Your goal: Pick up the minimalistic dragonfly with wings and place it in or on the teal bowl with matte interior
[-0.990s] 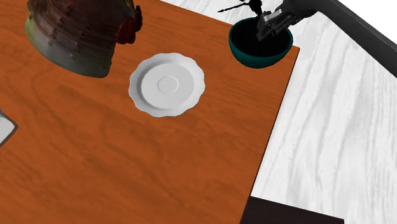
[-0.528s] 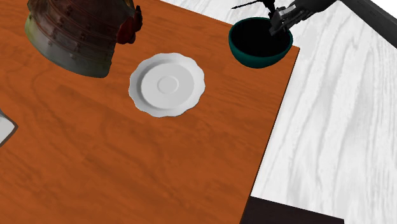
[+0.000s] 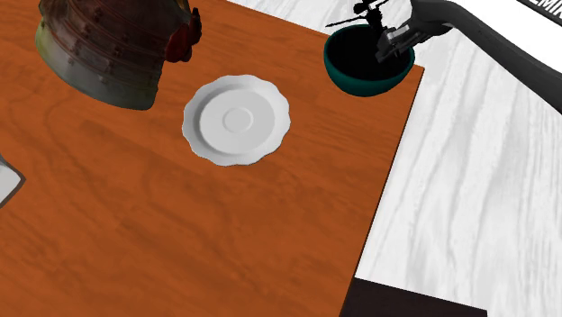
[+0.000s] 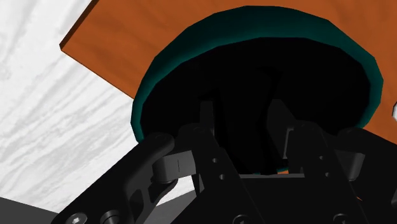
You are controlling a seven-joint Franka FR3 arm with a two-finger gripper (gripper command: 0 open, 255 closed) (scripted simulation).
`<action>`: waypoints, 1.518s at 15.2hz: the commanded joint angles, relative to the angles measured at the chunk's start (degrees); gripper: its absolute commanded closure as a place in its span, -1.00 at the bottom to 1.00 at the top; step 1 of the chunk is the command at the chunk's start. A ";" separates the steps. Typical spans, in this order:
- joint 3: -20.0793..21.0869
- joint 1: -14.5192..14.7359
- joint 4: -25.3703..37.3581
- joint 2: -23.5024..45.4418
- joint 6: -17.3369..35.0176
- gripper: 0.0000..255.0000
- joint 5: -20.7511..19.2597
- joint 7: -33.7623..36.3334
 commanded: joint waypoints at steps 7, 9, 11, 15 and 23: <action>0.00 0.01 -0.07 0.03 0.11 -1.00 0.01 -0.01; 0.01 0.01 -0.07 0.03 0.11 -1.00 0.01 -0.01; 0.01 0.01 -0.07 0.03 0.11 -1.00 0.01 -0.01; -0.42 -0.67 3.04 -2.77 -5.89 -1.00 -0.05 0.08; -0.42 -0.67 3.04 -2.77 -5.89 -1.00 -0.05 0.08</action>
